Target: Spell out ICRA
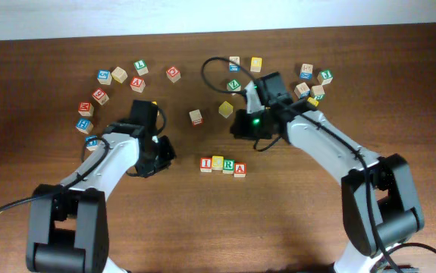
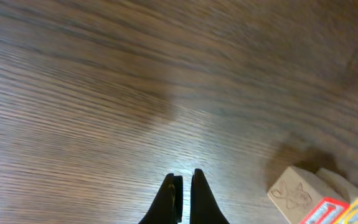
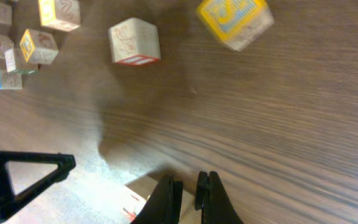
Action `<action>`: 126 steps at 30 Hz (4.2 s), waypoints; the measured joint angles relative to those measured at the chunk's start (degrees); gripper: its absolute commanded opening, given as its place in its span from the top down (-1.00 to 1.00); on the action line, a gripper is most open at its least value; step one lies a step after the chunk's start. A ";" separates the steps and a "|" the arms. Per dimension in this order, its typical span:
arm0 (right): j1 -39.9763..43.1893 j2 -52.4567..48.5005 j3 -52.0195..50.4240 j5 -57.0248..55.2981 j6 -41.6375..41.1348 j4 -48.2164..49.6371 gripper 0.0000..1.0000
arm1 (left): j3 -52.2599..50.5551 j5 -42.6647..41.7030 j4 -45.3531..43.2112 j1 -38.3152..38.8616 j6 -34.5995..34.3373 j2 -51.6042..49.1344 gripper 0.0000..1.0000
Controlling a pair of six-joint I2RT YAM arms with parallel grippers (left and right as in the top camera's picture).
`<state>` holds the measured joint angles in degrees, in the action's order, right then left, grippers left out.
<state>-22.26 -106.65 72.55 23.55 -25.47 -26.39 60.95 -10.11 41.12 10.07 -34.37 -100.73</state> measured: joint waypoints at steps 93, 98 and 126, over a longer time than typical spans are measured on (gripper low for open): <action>3.02 -7.80 1.84 -2.45 -6.12 -28.11 0.92 | -0.22 -4.28 -9.01 7.50 3.52 -4.87 1.00; 0.92 -7.80 1.84 -0.46 -6.10 -26.60 0.92 | -0.22 -4.72 -9.01 8.90 3.52 -4.87 1.00; 0.83 -7.80 1.77 1.64 -6.08 -21.73 0.92 | -0.22 -4.61 -6.43 9.79 3.52 -4.87 1.00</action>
<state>-21.43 -114.45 74.32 25.19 -31.55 -48.12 60.73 -14.72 34.70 19.86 -30.85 -105.60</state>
